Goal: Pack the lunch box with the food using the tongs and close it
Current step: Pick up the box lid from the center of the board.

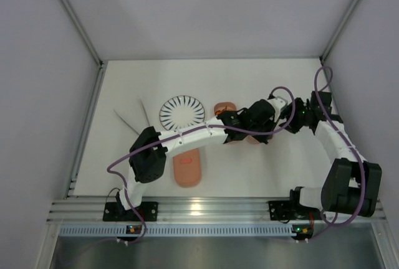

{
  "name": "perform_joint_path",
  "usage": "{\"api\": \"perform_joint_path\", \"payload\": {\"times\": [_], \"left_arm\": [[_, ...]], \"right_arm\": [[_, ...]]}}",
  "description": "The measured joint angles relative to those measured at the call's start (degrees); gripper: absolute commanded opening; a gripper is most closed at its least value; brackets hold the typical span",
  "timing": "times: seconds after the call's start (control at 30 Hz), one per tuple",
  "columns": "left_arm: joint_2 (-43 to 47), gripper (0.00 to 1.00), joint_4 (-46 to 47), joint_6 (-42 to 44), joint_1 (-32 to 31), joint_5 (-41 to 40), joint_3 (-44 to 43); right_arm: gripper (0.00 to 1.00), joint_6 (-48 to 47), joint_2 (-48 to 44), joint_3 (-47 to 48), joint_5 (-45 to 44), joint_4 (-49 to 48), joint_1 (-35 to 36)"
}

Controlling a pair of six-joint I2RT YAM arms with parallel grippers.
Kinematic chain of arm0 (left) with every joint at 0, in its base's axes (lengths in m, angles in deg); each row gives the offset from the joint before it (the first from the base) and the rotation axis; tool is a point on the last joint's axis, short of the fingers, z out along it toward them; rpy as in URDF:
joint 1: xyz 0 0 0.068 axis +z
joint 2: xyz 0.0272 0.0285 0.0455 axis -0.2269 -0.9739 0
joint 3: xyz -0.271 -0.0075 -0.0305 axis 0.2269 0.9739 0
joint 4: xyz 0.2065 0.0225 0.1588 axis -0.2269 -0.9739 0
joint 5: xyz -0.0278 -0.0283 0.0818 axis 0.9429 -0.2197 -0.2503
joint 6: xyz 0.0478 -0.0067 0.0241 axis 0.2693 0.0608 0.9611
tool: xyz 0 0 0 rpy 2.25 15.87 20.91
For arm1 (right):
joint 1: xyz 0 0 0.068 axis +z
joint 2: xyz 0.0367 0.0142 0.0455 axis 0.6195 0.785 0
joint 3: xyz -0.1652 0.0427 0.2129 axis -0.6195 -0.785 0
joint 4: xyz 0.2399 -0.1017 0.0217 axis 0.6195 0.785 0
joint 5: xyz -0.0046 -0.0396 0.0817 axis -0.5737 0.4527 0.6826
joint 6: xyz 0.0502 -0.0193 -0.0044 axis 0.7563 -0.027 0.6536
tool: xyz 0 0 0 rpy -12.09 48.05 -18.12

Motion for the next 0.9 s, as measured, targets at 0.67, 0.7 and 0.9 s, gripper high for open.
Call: {"api": "perform_joint_path", "payload": {"times": [0.67, 0.7, 0.9], "left_arm": [[-0.72, 0.0, 0.02, -0.55, 0.0, 0.02, 0.0], [-0.72, 0.0, 0.0, -0.52, 0.0, 0.02, 0.0], [-0.72, 0.0, 0.04, -0.57, 0.0, 0.02, 0.11]], "right_arm": [[0.42, 5.11, 8.79, -3.98, 2.25, -9.64, 5.75], [0.42, 5.33, 9.25, -3.98, 2.4, -10.12, 5.77], [0.36, 6.38, 12.24, -3.87, 3.8, -13.0, 5.88]]}}
